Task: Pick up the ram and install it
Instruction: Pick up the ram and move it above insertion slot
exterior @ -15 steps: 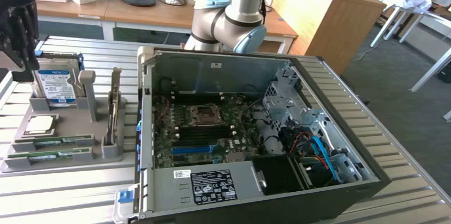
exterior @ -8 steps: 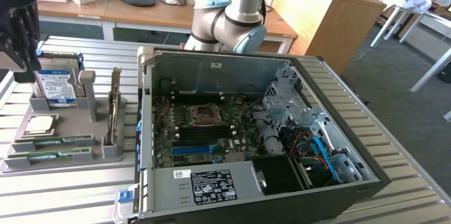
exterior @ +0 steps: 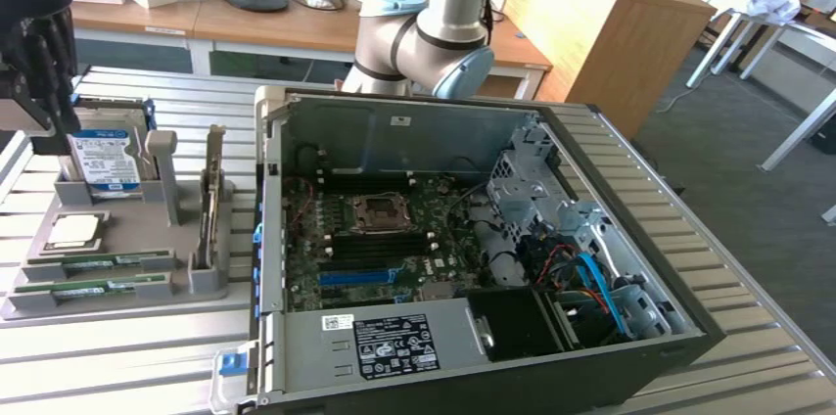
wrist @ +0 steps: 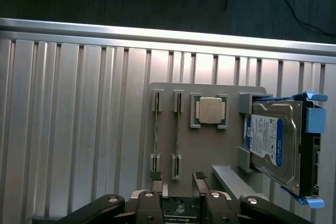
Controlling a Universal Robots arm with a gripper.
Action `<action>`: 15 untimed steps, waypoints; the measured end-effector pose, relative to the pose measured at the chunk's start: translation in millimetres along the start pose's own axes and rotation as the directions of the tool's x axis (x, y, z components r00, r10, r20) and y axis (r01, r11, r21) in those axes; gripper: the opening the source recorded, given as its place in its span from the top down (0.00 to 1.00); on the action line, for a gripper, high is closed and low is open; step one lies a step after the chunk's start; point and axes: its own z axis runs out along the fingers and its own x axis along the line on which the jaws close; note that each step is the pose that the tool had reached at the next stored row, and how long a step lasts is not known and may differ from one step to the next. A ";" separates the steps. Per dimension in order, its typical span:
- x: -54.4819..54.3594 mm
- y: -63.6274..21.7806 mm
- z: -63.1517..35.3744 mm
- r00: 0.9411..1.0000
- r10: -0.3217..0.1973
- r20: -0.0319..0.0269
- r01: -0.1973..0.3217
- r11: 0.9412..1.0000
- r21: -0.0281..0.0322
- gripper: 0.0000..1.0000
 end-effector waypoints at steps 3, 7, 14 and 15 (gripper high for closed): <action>0.0 0.1 0.6 1.000 -0.001 0.000 0.001 1.000 0.000 0.64; 0.1 -0.1 4.4 1.000 -0.006 0.000 0.006 1.000 0.001 0.64; 0.3 -0.3 15.3 1.000 -0.012 0.000 0.012 1.000 0.001 0.64; 0.3 -0.3 16.9 1.000 -0.012 0.000 0.012 1.000 0.001 0.64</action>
